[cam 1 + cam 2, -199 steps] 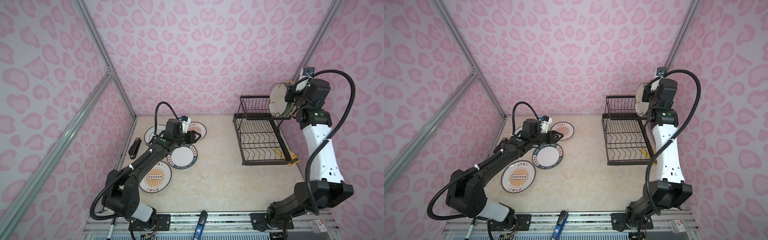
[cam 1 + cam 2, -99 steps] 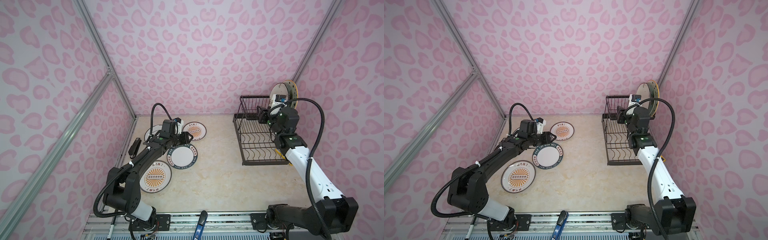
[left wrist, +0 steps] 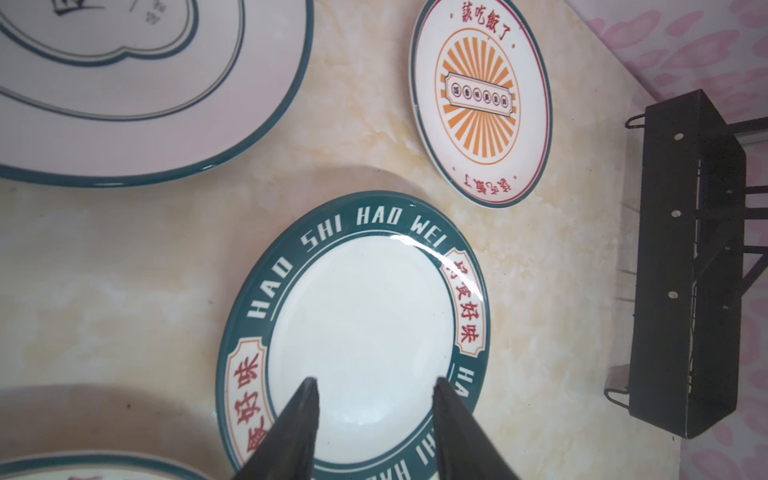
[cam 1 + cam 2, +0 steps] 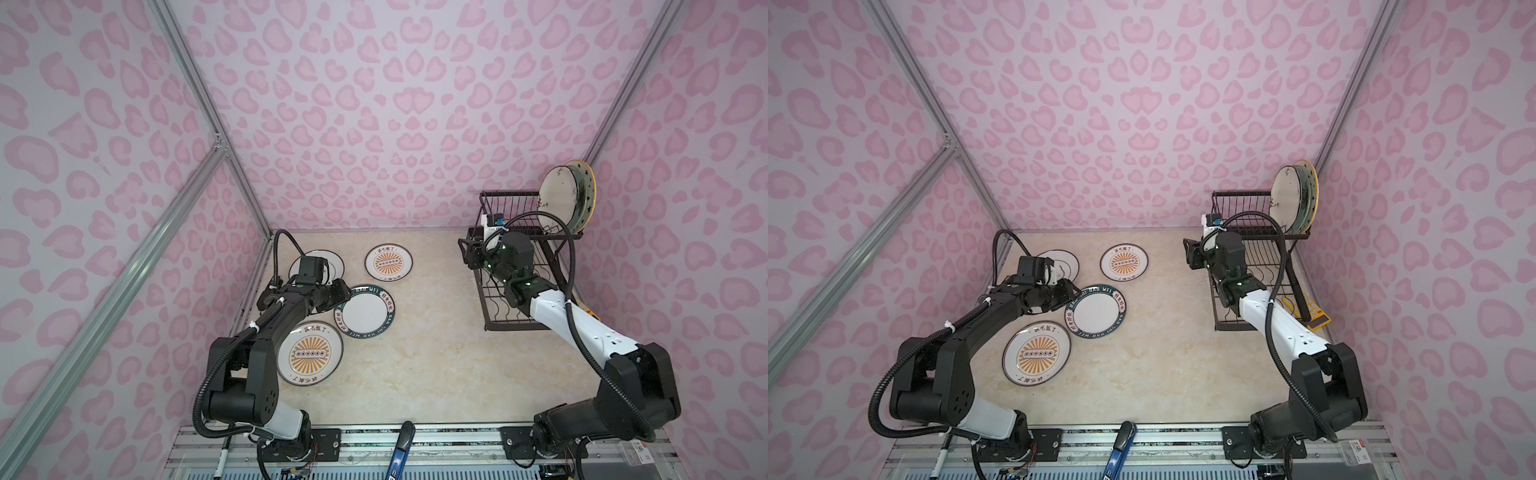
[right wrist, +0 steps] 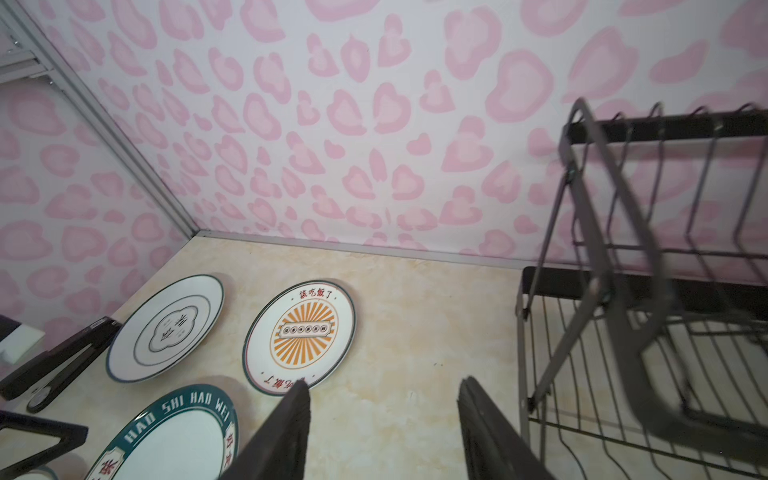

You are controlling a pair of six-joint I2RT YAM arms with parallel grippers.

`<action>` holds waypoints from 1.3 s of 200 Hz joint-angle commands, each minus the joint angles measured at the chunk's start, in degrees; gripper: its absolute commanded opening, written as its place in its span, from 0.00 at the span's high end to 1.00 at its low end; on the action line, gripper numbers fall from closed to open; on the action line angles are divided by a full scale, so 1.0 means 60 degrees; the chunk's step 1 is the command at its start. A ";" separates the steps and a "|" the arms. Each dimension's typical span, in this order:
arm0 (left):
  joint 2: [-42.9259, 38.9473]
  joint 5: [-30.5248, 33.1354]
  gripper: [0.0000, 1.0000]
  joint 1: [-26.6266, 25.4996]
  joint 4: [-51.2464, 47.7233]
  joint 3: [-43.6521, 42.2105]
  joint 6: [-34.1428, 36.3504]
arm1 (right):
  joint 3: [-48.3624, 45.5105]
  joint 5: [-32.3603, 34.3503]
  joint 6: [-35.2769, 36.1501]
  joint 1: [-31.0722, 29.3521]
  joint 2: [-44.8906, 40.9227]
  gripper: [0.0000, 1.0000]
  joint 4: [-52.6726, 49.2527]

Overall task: Load the plates into the dish rack
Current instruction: 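Open the right gripper and swing it toward the green-rimmed plate on the table, then lower the right gripper onto the green-rimmed plate's rim while the left approaches opposite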

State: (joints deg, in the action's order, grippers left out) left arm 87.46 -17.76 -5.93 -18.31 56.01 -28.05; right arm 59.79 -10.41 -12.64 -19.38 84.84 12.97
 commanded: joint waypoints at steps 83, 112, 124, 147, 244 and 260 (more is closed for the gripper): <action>0.0508 0.0629 0.58 0.0916 -0.0105 -0.0374 0.0039 | -0.0760 -0.1518 -0.2287 -0.1238 0.2504 0.45 0.2357; 0.0853 0.0640 0.59 0.0919 0.0030 -0.0353 0.0064 | -0.1188 -0.1550 -0.2729 -0.1238 0.2524 0.44 0.2852; 0.0928 0.0518 0.59 0.0918 0.0177 -0.0389 0.0062 | -0.1214 -0.1629 -0.2751 -0.1237 0.2538 0.44 0.2841; 0.1057 0.0511 0.59 0.0920 0.0297 -0.0360 0.0083 | -0.1257 -0.1647 -0.2740 -0.1238 0.2502 0.44 0.2775; 0.1489 0.0192 0.61 0.0916 0.0551 -0.0312 0.0061 | -0.0957 -0.1799 -0.2570 -0.1437 0.2734 0.44 0.2258; 0.1535 0.0148 0.61 0.0918 0.0535 -0.0312 0.0090 | -0.0941 -0.1793 -0.2549 -0.1435 0.2730 0.44 0.2167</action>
State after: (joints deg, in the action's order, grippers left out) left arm 96.14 -15.86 -0.45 -16.19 53.89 -28.27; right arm 53.91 -21.43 -28.86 -28.01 101.01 27.11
